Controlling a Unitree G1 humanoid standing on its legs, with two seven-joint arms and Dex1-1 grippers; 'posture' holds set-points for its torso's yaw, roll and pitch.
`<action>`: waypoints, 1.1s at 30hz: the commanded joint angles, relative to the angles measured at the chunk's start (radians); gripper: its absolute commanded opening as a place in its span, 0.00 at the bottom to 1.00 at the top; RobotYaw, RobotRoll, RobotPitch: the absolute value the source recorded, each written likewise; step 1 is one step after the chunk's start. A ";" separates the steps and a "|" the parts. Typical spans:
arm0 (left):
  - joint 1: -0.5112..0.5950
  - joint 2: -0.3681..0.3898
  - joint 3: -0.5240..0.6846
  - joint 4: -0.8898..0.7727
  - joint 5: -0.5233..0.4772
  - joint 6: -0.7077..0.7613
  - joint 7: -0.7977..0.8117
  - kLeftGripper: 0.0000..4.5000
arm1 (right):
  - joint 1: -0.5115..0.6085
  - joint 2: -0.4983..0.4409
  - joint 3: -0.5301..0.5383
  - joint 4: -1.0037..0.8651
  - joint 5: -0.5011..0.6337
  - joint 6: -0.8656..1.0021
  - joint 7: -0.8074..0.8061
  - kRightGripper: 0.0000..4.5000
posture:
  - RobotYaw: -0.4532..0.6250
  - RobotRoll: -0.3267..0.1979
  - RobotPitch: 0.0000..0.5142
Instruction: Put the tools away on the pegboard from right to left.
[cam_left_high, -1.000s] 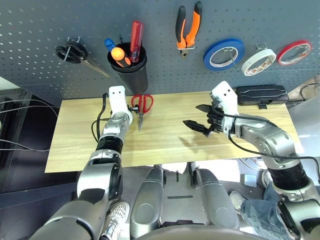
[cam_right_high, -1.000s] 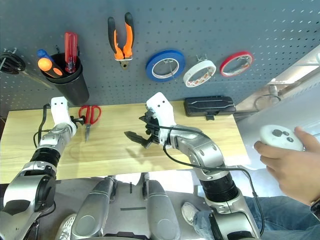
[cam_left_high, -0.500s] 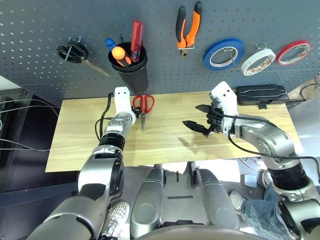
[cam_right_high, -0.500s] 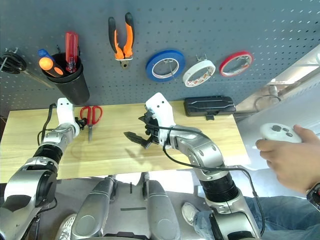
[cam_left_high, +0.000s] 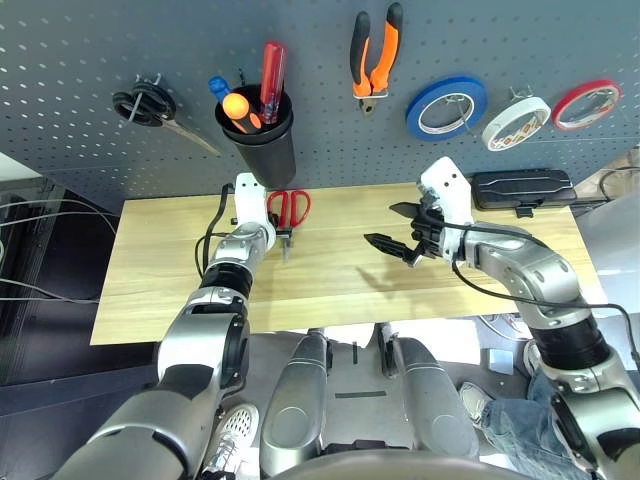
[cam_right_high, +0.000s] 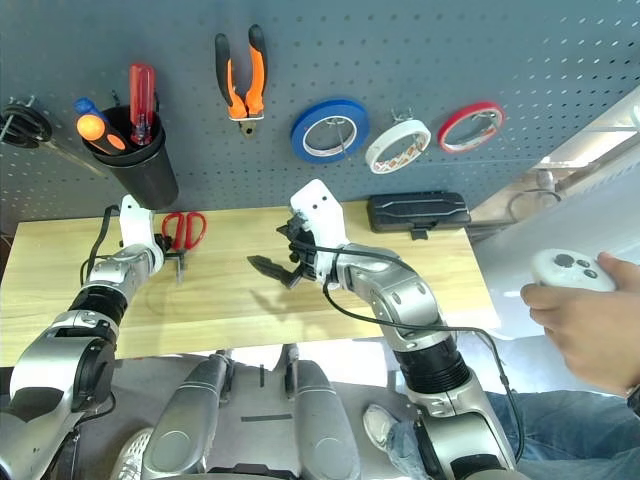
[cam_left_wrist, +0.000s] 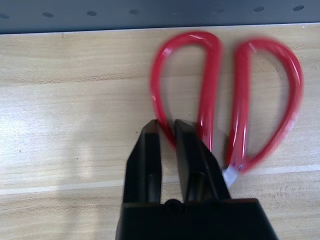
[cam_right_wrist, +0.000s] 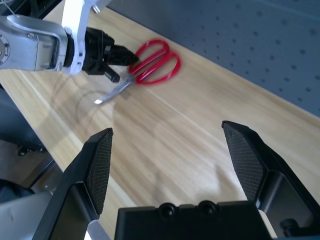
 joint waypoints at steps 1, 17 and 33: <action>0.054 0.003 -0.013 -0.012 0.017 -0.028 0.006 0.00 | -0.001 0.009 0.015 0.033 -0.014 -0.025 0.009 1.00 | 0.43 0.62 0.64; 0.776 0.011 0.035 -1.172 -0.003 -0.093 -0.022 0.00 | -0.096 0.092 -0.013 0.124 -0.001 -0.157 0.057 1.00 | 0.51 0.62 0.49; 0.733 0.064 0.223 -1.243 0.002 -0.485 0.033 0.00 | -0.311 0.191 -0.063 0.114 0.095 -0.233 0.140 1.00 | 0.54 0.62 0.41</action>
